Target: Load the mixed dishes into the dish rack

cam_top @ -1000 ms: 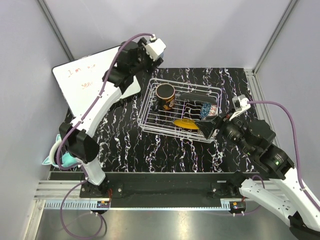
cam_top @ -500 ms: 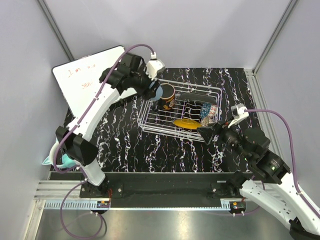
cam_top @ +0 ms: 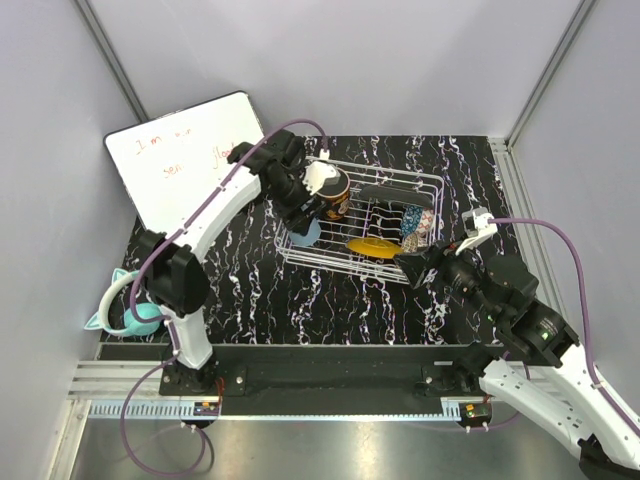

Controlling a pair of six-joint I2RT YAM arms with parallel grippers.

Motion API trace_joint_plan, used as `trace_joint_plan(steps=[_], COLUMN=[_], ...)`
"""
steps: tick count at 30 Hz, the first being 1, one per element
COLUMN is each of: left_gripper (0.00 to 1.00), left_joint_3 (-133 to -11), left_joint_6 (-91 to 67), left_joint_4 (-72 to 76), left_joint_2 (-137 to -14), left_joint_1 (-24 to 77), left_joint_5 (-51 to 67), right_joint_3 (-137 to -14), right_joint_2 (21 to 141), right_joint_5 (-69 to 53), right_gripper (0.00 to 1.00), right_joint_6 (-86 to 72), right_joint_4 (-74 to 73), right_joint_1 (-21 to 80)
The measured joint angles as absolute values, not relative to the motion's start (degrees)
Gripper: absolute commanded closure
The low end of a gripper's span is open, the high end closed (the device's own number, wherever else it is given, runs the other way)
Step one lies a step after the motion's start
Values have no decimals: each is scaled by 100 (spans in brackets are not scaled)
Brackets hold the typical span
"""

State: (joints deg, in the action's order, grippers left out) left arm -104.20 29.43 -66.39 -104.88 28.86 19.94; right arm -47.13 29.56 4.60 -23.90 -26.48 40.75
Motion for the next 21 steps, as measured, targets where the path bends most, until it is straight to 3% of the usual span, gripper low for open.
trace_joint_plan(steps=[21], left_gripper=[100], left_joint_3=[-9913], left_joint_6=[3065], left_joint_4=[-5572], left_joint_2=[-11345], left_joint_1=[3269], left_joint_5=[1745], right_joint_3=[-4711], right_joint_2=[2928], right_joint_5=[548], right_gripper=[29], right_joint_6=[-2473], right_joint_4=[-2733], right_joint_1=[4075])
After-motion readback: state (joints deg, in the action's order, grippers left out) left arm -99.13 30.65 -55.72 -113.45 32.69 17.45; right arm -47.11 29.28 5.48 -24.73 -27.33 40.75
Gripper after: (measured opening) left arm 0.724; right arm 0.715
